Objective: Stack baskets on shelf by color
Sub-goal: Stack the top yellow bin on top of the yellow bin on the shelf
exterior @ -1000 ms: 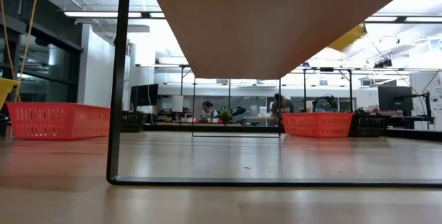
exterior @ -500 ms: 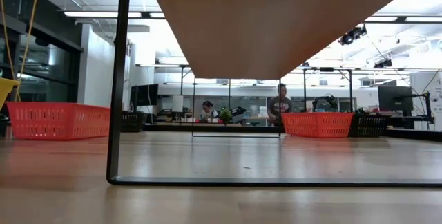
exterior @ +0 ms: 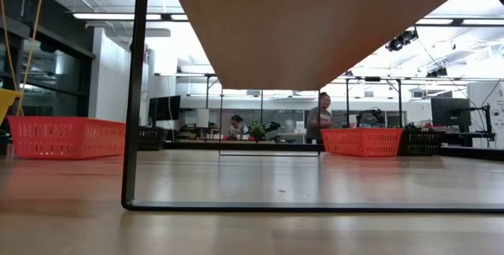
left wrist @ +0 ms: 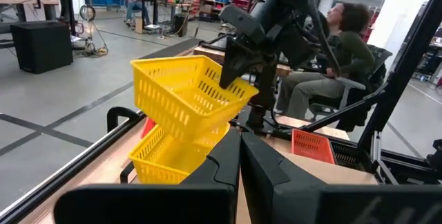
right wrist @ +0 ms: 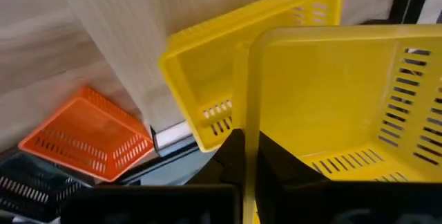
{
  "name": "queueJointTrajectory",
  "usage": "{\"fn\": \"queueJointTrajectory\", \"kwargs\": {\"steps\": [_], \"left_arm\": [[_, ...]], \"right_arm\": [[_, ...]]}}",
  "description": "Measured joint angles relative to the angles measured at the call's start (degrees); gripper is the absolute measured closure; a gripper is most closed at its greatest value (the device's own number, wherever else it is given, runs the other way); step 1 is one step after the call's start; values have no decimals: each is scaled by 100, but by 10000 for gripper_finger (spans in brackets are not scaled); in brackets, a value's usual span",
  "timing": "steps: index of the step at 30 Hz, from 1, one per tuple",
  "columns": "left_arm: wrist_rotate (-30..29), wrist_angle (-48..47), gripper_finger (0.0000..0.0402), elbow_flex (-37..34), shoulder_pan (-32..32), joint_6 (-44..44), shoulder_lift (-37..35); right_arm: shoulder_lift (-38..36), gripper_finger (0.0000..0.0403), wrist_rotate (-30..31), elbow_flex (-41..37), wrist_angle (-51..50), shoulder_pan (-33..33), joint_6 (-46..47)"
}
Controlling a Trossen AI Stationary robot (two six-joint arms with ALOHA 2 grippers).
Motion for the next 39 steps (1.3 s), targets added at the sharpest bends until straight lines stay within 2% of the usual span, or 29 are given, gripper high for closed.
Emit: {"fn": "queueJointTrajectory", "kwargs": {"steps": [15, 26, 34, 39], "left_arm": [[-11, 0, 401, 0, -2, -149, -1], [-11, 0, 401, 0, -1, -150, 0], [-11, 0, 401, 0, 0, -149, -2], [-9, 0, 401, 0, 0, -142, 0]], "right_arm": [[-2, 403, 80, -774, -30, -130, 5], [-2, 402, -181, -783, 171, -232, 670], [-2, 380, -521, -783, 200, -228, 1161], [-2, 347, -517, -783, 226, -227, 1470]]}}
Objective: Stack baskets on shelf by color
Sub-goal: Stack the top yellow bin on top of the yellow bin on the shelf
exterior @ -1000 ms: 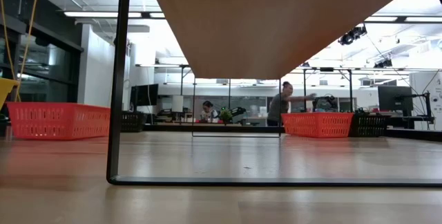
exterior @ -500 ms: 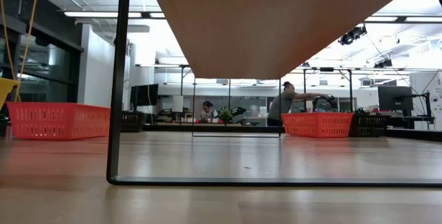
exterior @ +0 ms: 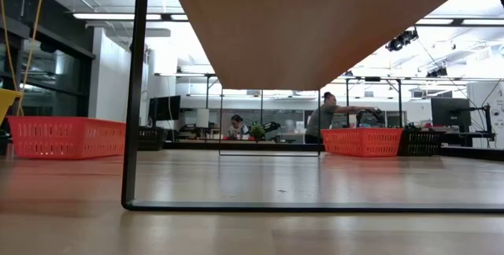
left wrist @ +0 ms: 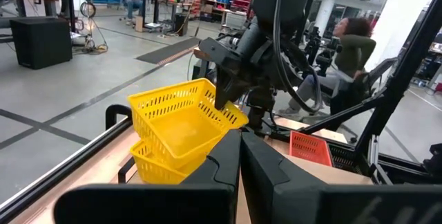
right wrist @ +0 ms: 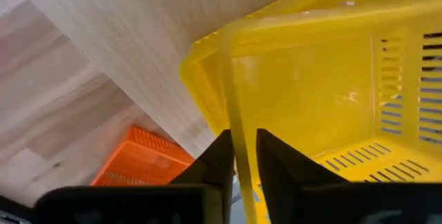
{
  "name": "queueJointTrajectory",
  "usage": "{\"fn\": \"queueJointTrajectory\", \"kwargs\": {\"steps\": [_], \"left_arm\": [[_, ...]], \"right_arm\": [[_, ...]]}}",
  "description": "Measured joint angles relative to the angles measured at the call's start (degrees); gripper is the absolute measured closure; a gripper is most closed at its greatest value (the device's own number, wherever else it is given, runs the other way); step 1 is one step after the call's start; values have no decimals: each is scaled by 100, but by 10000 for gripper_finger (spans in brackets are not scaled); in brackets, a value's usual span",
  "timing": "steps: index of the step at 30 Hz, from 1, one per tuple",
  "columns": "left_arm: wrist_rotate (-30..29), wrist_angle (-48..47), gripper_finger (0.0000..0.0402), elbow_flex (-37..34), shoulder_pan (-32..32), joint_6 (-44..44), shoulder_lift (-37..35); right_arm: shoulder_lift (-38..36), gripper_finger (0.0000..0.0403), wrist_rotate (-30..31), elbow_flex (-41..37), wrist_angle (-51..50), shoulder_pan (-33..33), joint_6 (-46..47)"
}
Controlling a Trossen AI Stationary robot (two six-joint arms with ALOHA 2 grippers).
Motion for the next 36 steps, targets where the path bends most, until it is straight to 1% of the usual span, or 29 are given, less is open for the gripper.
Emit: {"fn": "queueJointTrajectory", "kwargs": {"steps": [5, 9, 12, 14, 19, 21, 23, 27, 29, 30, 33, 34, 36], "left_arm": [[0, 0, 401, 0, 0, 8, 0], [-1, 0, 401, 0, -1, 9, 0], [0, 0, 401, 0, 0, 11, 0], [0, 0, 401, 0, -1, 10, -1], [0, 0, 401, 0, 0, 11, 0], [0, 0, 401, 0, -2, 11, 0], [0, 0, 401, 0, 0, 11, 0], [0, 0, 401, 0, -2, 11, 0], [0, 0, 401, 0, 0, 11, 0], [0, 0, 401, 0, -2, 11, 0], [0, 0, 401, 0, 0, 14, 0], [0, 0, 401, -2, 0, 15, 0], [0, 0, 401, 0, -1, 76, -1]], "right_arm": [[0, 302, 16, 0, 28, 1, 144], [-62, 269, 183, 0, 45, 15, 173], [-148, 253, 395, 0, 27, 41, 310], [-214, 247, 425, 0, 26, 43, 397], [-471, 245, 247, 2, 27, 43, 766], [-586, 245, 221, 2, 23, 42, 1086], [-726, 246, 33, 2, -5, 39, 1597], [-931, 263, -728, 7, -80, -70, 3318], [-947, 287, -1167, 7, -231, -115, 4168], [-951, 305, -1393, 6, -312, -119, 4504], [-996, 379, -1904, -161, -218, 66, 4880], [-1039, 390, -2030, -341, -64, 186, 4977], [-1096, 387, -2095, -843, 420, 405, 5367]]}}
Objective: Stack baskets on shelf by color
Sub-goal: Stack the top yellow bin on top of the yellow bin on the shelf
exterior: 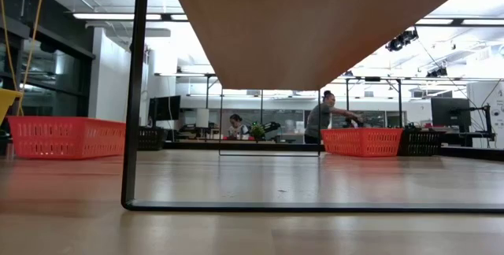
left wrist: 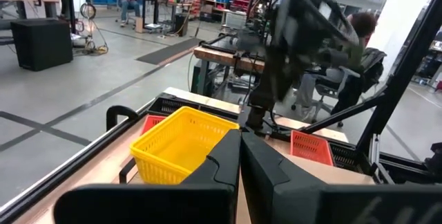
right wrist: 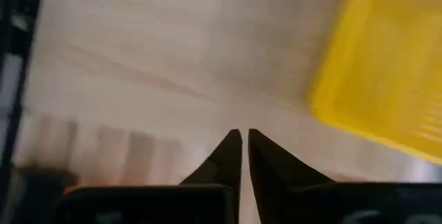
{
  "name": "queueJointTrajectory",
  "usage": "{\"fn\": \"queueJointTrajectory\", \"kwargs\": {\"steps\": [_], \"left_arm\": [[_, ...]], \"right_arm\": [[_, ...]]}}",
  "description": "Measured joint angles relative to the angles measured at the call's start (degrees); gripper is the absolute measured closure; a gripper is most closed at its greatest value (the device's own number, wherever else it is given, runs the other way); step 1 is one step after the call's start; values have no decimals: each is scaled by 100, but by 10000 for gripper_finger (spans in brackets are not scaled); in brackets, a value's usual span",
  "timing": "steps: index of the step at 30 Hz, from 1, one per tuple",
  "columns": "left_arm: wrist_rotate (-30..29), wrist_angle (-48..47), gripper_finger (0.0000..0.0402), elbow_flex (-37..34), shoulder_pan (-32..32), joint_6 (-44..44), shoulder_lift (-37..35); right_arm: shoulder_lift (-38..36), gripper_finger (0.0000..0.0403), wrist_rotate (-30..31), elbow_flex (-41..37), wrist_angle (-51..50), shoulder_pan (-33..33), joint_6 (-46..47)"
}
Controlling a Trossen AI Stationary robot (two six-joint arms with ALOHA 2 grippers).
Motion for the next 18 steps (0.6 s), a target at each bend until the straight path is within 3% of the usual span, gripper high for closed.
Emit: {"fn": "queueJointTrajectory", "kwargs": {"steps": [5, 10, 14, 18], "left_arm": [[0, -1, 401, 0, 1, 178, 1], [0, 0, 401, 0, 1, 186, 1], [0, 0, 401, 0, 1, 196, 1], [2, 0, 401, 0, 1, 195, 0]], "right_arm": [[-320, 399, -14, -1732, 2010, 452, 1085], [-484, 402, 1271, -2663, 3878, 663, 2327], [-483, 402, 2257, -2844, 4283, 671, 2890], [-459, 403, 2408, -2847, 4000, 588, 3070]]}}
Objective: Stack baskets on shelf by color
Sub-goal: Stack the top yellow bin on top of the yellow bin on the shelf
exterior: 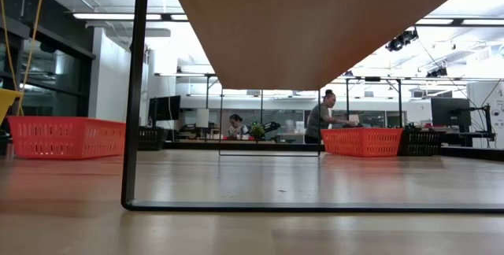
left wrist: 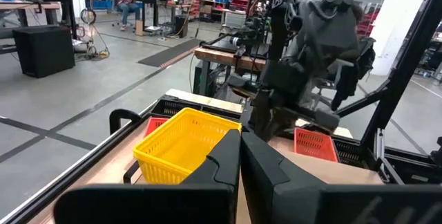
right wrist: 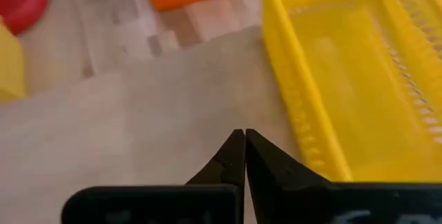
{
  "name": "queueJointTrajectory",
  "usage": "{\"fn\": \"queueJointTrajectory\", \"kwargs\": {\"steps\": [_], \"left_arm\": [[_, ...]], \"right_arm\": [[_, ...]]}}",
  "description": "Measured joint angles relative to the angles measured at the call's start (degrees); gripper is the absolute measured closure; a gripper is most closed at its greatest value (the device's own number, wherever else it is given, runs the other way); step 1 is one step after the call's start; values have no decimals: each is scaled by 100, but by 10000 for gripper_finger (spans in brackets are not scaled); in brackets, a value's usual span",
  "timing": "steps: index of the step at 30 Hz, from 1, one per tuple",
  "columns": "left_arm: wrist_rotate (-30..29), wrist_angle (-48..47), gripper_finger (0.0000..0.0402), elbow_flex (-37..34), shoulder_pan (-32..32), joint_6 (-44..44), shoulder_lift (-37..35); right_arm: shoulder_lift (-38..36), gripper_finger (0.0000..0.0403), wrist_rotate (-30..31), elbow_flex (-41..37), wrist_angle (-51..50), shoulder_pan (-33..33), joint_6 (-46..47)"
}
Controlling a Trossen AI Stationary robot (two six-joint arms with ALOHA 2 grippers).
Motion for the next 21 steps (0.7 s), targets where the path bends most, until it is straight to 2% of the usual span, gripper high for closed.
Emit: {"fn": "queueJointTrajectory", "kwargs": {"steps": [21], "left_arm": [[0, 0, 401, 0, -1, -14, 1]], "right_arm": [[4, 403, 232, 0, -331, -494, -305]]}}
